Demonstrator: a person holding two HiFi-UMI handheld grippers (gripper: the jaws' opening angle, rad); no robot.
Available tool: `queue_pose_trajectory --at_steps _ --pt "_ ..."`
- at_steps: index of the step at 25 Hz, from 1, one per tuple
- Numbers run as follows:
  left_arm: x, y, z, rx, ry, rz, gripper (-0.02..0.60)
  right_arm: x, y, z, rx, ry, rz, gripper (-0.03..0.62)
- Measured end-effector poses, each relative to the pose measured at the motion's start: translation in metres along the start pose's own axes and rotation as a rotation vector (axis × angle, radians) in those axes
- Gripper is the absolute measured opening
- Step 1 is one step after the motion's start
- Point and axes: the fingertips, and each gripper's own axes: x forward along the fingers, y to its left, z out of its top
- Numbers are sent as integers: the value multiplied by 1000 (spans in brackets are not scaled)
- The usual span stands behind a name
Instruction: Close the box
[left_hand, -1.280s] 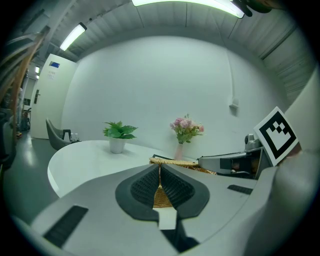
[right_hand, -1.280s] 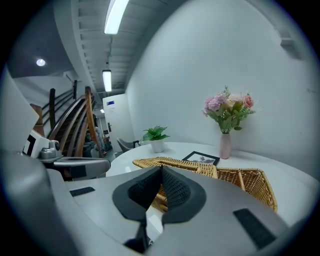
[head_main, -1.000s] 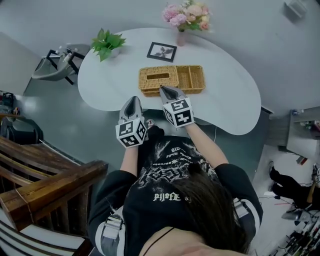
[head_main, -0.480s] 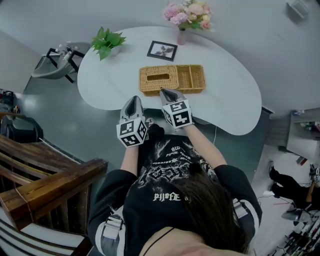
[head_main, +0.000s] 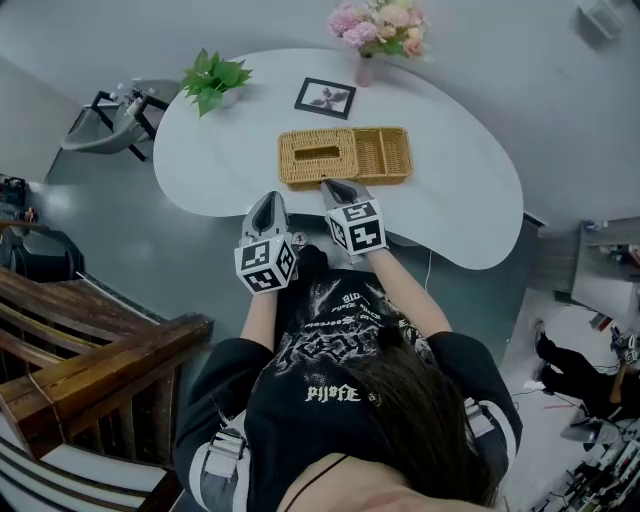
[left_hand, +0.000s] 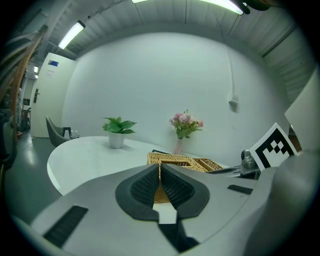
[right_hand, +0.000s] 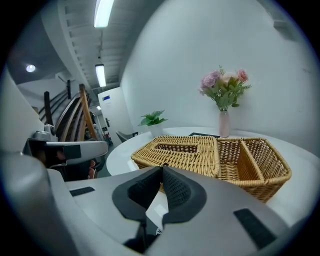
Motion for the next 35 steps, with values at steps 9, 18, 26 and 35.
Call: queue_pose_trajectory --at_steps 9,18,26,35 --pt "-1 -3 -4 -8 2 -19 28 -8 9 2 47 -49 72 118" --pt "-2 -8 -8 -11 -7 -51 28 -29 -3 5 75 -120 60 160" --pt "1 -17 -10 22 -7 -77 28 -44 -28 -1 103 -142 -33 37" --pt "5 -19 -7 46 -6 -86 28 -51 -43 -3 78 -136 -116 25"
